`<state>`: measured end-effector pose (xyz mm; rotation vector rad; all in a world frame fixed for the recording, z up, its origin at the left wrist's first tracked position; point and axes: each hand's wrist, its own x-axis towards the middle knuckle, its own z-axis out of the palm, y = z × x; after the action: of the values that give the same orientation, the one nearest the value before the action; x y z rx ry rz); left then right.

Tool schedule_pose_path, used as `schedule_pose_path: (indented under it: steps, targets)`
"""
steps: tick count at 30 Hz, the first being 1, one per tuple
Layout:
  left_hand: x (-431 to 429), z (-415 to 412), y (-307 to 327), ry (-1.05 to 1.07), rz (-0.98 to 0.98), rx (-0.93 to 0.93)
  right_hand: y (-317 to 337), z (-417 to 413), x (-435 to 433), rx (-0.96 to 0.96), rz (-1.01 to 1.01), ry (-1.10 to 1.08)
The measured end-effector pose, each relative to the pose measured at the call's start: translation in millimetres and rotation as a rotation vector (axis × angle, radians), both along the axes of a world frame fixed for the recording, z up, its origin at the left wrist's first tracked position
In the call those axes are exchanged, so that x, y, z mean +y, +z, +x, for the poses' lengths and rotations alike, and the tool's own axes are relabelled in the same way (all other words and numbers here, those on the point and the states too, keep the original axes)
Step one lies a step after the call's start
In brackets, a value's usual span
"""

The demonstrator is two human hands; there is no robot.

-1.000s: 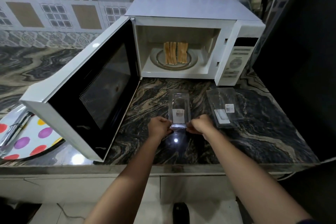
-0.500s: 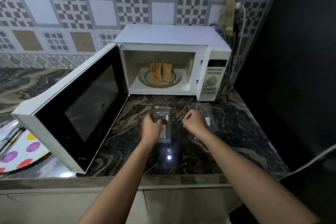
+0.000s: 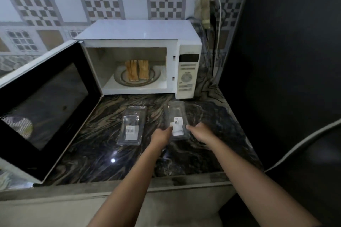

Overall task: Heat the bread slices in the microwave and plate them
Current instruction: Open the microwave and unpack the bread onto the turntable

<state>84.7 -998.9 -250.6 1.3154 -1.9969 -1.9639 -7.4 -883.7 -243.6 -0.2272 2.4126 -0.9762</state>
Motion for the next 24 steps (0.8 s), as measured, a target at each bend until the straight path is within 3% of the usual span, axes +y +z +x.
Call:
schedule_pose_path:
  steps: [2, 7, 24]
  targets:
    - [3.7, 2.6, -1.2, 0.070, 0.167, 0.049, -9.1, -0.9, -1.6, -0.041, -0.033, 0.017]
    - [0.1, 10.7, -10.6, 0.152, 0.285, 0.135, -7.8, -0.8, -2.4, -0.195, -0.139, 0.025]
    - [9.3, -1.0, -18.9, 0.211, 0.191, 0.093, -9.0, -9.8, 1.3, -0.291, -0.082, -0.002]
